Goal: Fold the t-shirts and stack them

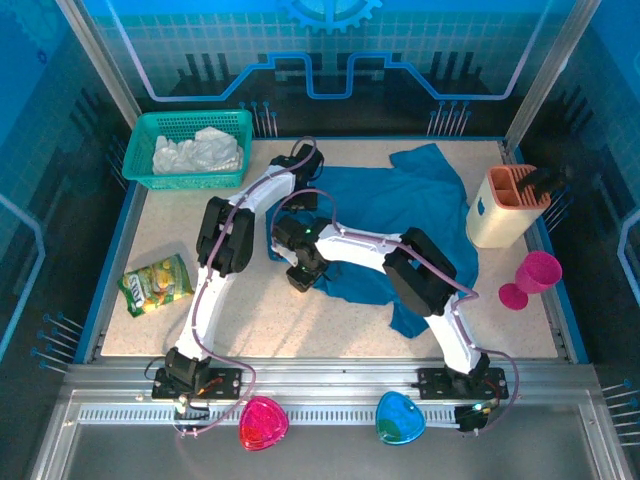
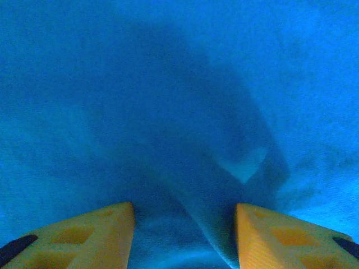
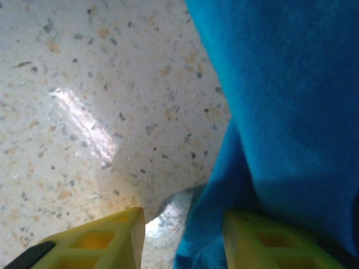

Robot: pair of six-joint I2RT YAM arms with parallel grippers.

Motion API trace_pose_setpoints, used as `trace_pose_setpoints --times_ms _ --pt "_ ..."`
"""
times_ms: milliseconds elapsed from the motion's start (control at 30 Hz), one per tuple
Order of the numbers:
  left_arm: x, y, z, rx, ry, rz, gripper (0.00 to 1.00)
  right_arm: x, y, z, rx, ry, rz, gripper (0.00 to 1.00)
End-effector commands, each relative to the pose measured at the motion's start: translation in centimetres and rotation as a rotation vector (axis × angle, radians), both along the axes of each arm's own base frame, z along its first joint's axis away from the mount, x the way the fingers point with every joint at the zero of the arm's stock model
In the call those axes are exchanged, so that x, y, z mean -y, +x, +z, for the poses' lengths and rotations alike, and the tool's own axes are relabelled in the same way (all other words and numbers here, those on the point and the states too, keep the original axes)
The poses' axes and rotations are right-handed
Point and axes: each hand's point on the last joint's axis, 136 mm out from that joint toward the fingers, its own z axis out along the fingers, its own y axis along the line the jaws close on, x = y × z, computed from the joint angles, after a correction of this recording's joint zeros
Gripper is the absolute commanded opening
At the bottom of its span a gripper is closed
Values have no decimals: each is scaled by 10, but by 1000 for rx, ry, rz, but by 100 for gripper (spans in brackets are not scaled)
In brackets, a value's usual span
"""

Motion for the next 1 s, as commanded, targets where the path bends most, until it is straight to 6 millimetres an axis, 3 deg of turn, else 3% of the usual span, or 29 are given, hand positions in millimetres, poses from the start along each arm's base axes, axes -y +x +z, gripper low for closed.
trace_pose_setpoints --times_ms 0,133,233,400,533,600,733,833,967 --pt "-8 -6 -13 -36 25 3 51 -4 7 -5 22 -25 -23 44" --pt "-8 -8 -16 -41 23 2 51 -6 9 -11 20 -35 -27 44" --pt "-8 -8 -19 -46 25 2 51 -6 8 -18 6 -44 -26 36" --pt "-9 -10 -26 -60 26 2 50 -2 -3 -25 -41 -50 3 0" --pt "-11 -11 -31 -67 30 1 48 -16 -38 -4 -158 106 153 0" --pt "-12 -10 -31 -66 33 -1 47 -23 -68 19 -247 225 272 0" --pt "-15 -10 -31 -68 41 -3 47 -23 -104 57 -355 353 416 0" --pt "-16 -10 -32 -68 43 -4 47 -21 -107 65 -358 368 440 0" --pt "-17 -12 -36 -74 49 -9 47 -22 -78 59 -317 368 332 0"
